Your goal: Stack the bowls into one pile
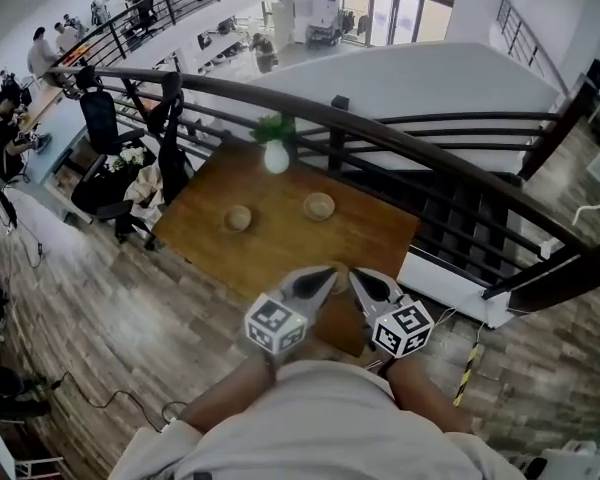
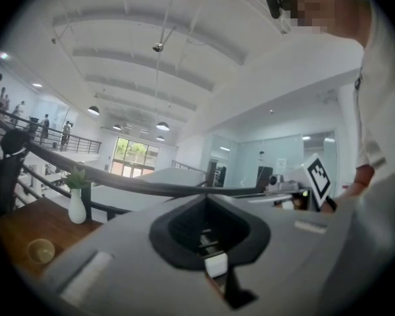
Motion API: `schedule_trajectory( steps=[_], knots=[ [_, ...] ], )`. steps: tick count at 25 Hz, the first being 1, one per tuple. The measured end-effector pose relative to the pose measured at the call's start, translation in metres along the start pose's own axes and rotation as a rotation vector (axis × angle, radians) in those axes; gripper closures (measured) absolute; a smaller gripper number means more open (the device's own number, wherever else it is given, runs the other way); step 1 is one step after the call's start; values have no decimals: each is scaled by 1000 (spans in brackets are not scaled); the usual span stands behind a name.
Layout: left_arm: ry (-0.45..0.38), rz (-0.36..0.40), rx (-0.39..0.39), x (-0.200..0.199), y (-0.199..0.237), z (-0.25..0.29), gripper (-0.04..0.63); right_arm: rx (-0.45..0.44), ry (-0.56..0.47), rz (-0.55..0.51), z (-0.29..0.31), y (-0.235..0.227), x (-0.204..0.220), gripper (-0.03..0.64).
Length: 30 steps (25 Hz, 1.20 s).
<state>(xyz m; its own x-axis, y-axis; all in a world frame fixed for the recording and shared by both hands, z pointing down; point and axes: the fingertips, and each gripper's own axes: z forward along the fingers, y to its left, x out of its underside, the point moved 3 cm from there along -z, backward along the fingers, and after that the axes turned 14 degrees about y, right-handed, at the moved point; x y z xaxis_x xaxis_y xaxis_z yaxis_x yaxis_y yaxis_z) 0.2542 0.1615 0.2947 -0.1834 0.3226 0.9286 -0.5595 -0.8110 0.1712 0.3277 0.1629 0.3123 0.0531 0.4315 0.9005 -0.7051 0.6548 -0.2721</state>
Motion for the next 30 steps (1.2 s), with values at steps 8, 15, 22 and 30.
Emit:
schedule_trajectory(
  steps=[8, 15, 22, 30],
  knots=[
    [17, 28, 107, -10, 20, 20, 591, 106, -15, 42, 7, -18, -7, 609],
    [38, 45, 190, -15, 59, 17, 591, 182, -33, 97, 39, -18, -17, 609],
    [42, 96, 260, -28, 121, -16, 591, 255, -71, 119, 97, 6, -40, 609],
    [61, 122, 325, -18, 177, -63, 591, 328, -102, 148, 154, 40, -48, 609]
  ],
)
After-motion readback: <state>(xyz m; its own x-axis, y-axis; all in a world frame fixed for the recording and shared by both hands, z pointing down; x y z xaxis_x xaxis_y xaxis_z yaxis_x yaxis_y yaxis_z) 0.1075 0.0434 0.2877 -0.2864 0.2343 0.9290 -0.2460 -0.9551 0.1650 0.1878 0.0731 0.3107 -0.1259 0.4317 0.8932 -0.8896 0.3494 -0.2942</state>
